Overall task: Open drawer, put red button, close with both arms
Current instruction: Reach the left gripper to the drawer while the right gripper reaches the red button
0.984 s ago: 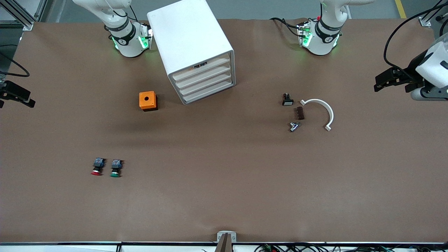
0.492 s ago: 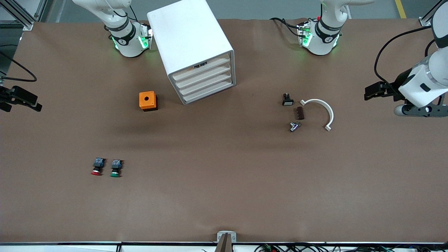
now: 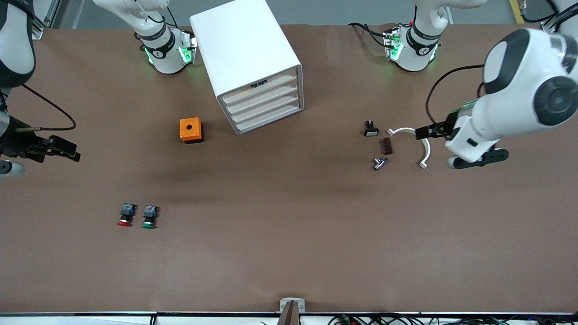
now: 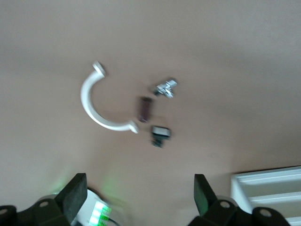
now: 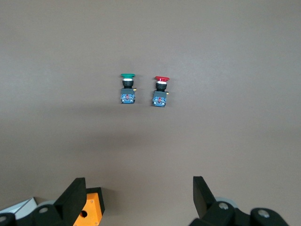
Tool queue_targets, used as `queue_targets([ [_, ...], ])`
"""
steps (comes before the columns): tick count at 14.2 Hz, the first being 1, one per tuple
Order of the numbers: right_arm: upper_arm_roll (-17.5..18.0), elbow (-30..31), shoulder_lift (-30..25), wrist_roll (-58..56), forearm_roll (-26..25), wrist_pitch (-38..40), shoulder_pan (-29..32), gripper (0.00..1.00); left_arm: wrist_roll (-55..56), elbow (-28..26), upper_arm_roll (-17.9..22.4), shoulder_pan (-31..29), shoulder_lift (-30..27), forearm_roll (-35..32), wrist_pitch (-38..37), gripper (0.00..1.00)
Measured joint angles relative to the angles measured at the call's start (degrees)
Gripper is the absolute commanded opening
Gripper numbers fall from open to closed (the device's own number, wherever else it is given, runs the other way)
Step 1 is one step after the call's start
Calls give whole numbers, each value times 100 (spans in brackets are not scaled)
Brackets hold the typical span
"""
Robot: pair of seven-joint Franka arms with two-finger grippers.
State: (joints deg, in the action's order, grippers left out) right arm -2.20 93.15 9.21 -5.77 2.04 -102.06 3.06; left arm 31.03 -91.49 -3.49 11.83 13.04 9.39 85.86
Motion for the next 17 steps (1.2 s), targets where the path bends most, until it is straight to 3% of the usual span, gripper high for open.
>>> queue_targets([
  [5, -1, 463, 437, 1, 0, -788, 0, 100, 2539, 354, -26, 576, 850, 1559, -2, 100],
  [8, -1, 614, 722, 2, 0, -1103, 0, 100, 3677, 417, -190, 562, 1381, 2549, -100, 100],
  [14, -3, 726, 1678, 27, 2, -2128, 1, 100, 5933, 460, -1039, 503, 2185, 3299, -151, 100],
  [17, -7, 729, 2099, 83, 87, -2683, 6, 100, 6854, 479, -1255, 490, 2553, 3585, 16, 100],
])
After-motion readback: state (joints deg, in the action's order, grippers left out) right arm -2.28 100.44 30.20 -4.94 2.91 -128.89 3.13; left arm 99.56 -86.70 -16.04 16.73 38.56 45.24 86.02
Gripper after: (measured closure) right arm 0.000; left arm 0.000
